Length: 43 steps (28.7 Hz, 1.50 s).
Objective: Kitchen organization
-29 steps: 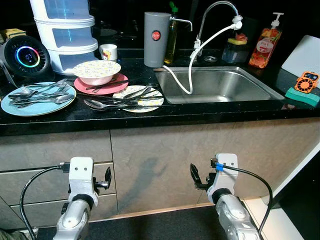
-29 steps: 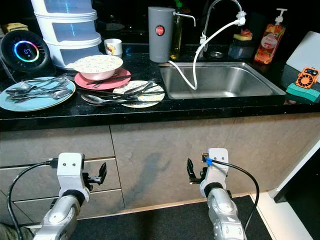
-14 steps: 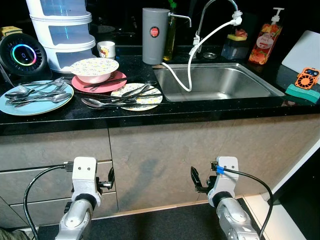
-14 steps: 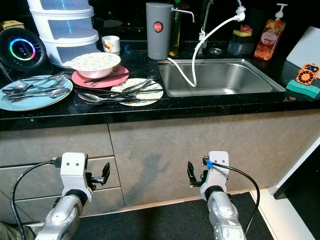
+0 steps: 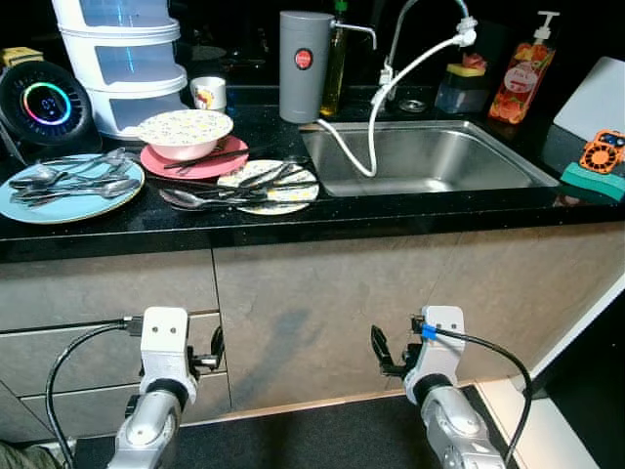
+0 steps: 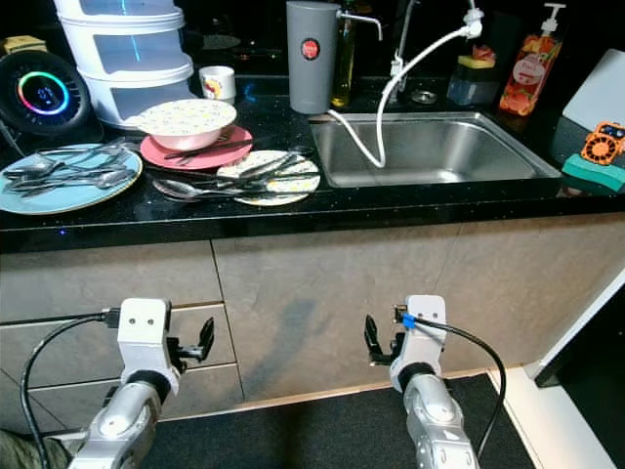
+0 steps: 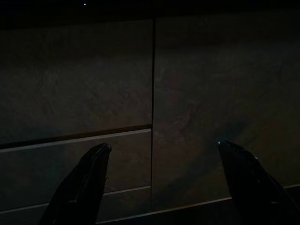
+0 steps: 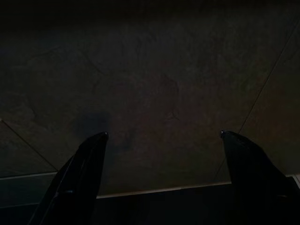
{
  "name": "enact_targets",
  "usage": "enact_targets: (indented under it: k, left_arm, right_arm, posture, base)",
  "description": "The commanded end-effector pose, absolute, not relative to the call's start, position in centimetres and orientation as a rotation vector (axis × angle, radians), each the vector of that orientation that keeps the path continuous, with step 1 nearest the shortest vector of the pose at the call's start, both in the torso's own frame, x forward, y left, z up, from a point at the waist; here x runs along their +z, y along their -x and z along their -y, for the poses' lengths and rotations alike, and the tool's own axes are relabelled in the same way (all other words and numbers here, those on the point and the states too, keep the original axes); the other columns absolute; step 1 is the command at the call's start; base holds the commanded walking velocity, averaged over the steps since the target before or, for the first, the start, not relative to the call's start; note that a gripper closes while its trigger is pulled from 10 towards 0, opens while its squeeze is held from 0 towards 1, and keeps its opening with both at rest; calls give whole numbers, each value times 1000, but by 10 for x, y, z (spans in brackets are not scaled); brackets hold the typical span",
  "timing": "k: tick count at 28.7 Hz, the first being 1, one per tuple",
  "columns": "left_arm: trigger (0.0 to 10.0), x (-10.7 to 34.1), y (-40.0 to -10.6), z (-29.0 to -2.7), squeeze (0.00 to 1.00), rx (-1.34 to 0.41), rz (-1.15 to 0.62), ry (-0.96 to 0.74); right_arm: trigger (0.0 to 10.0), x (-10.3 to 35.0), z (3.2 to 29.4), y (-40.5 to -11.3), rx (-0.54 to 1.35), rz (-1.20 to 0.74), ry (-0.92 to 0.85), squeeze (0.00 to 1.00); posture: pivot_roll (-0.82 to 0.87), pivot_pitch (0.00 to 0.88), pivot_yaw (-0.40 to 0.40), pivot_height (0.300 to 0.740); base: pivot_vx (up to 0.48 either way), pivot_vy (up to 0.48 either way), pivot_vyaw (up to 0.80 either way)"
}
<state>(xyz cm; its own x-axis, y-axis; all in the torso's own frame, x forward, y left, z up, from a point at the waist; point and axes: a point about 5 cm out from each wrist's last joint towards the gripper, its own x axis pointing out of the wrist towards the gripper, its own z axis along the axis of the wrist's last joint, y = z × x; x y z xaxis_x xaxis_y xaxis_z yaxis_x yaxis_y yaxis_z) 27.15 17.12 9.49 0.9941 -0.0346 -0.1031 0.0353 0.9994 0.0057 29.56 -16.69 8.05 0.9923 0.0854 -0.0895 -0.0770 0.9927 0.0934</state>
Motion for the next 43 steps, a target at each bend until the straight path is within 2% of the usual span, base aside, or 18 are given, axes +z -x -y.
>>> enact_targets:
  k: [1,7,11,32,38,43]
  left_arm:
    - [10000,92,-270,-168,0,-44,-114,-5]
    - [10000,92,-270,-168,0,-46,-116,-8]
    - [10000,92,-270,-168,0,-47,-119,-13]
    - [10000,92,-270,-168,0,-21,-110,-44]
    - [10000,92,-270,-165,0,-22,-110,-45]
    - [10000,92,-270,-168,0,13,-111,16]
  right_arm:
    - [10000,76,164,-293,100,-116,-72,0]
    - [10000,76,165,-293,93,-118,-47,0]
    - [10000,74,171,-293,44,-124,-106,0]
    - [10000,72,166,-294,76,-136,-101,0]
    - [10000,72,165,-294,81,-136,-100,0]
    - [10000,71,166,-294,86,-139,-97,0]
  posture:
    - [-61,97,-39,740]
    - [-61,97,-39,740]
    - [-57,99,-37,740]
    - [-52,83,-40,740]
    - [-53,81,-39,740]
    - [-55,83,-44,740]
  base:
    - [0,0,0]
    - [0,0,800]
    - [0,0,0]
    - [0,0,0]
    - [0,-385,0]
    - [0,0,0]
